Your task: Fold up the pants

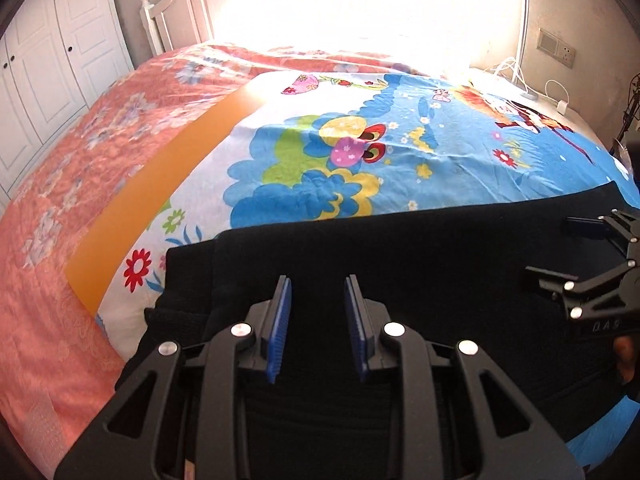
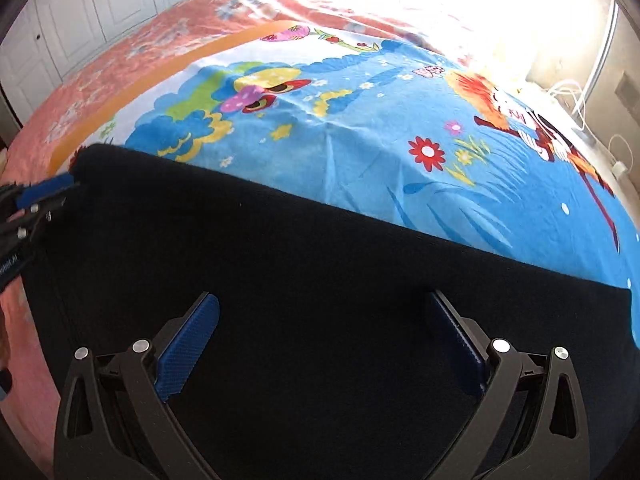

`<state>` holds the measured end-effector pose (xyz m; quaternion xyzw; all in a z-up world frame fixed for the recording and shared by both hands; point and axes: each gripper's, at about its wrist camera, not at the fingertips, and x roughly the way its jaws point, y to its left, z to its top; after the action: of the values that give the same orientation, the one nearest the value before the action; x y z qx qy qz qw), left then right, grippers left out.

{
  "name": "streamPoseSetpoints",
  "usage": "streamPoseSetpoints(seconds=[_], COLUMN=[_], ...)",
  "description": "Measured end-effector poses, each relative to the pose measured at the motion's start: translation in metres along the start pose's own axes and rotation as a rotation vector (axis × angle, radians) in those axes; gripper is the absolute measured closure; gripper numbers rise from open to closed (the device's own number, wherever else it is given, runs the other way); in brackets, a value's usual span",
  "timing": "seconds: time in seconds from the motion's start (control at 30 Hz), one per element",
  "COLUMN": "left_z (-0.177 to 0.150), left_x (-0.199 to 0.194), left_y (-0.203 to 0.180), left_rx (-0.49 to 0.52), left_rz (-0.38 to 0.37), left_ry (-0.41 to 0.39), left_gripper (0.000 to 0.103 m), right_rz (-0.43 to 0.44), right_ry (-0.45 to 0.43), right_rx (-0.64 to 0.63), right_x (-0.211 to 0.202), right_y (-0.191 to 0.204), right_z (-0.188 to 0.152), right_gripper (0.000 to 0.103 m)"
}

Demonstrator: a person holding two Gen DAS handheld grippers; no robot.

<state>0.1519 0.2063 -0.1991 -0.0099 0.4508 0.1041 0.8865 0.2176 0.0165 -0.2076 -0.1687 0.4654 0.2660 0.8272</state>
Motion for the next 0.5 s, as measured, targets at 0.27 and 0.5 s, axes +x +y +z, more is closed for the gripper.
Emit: streamPoseSetpoints(seconds=[0.27,0.5], left_z=[0.042,0.025], left_x=[0.066,0.055], left_y=[0.023,0.023], left_rx=[0.018,-0.040], left_rz=[0.130,0.011], left_ry=[0.118,0.084], left_gripper=[0.072,0.063], right_rz=[0.007,0.009], right_ry=[-0.033,-0.040], right_rx=[0.011,0.016], right_x=[-0.002,-0.001], right_y=[0.000,0.000], right_z=[-0.001,-0.003], right_gripper=[0.004,0.004])
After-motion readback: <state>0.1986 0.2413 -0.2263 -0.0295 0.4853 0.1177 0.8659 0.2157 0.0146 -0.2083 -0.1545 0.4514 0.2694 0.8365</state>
